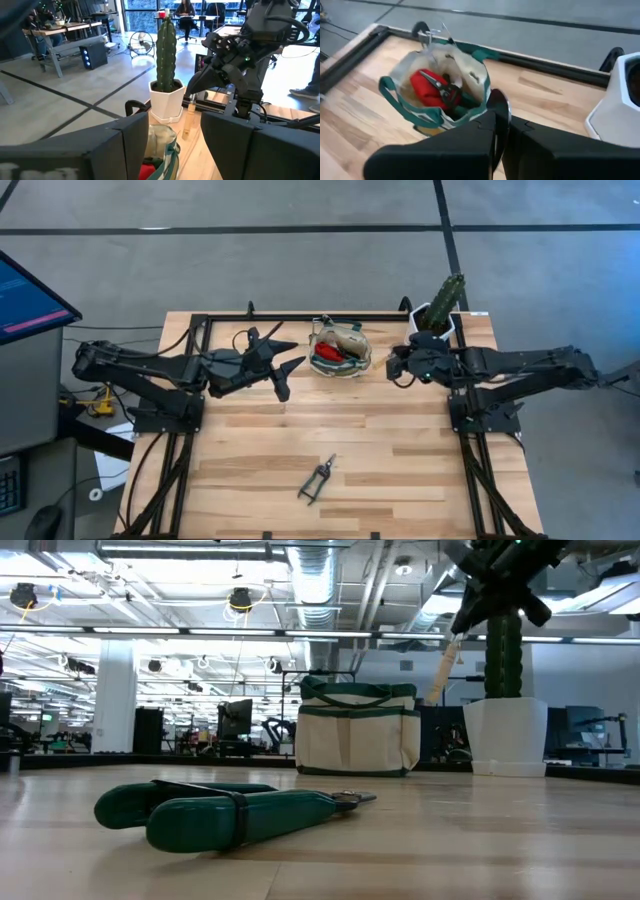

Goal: Pick & Place Garden tools in Gardening bag
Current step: Put the brown trowel into the brown gardening bag

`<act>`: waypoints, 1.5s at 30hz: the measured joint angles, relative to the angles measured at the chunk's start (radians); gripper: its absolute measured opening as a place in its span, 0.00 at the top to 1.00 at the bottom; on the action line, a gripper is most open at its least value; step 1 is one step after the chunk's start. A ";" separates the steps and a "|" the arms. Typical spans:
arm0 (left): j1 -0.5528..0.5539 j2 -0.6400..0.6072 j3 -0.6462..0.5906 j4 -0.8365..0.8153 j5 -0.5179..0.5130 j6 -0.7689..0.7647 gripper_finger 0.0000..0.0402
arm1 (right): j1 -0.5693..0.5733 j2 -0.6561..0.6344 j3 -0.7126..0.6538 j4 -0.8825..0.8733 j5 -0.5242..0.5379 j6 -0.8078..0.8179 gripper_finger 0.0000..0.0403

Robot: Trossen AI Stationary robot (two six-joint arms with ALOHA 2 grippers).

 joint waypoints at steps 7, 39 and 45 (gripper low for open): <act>0.000 0.000 0.000 -0.001 0.000 0.000 0.58 | -0.035 0.074 0.001 0.147 -0.008 -0.111 1.00; 0.000 0.000 -0.001 -0.016 0.000 0.000 0.58 | -0.150 0.351 0.001 0.259 -0.143 -0.263 1.00; 0.000 0.000 -0.001 -0.023 0.000 0.000 0.58 | -0.170 0.389 0.003 0.284 -0.186 -0.272 1.00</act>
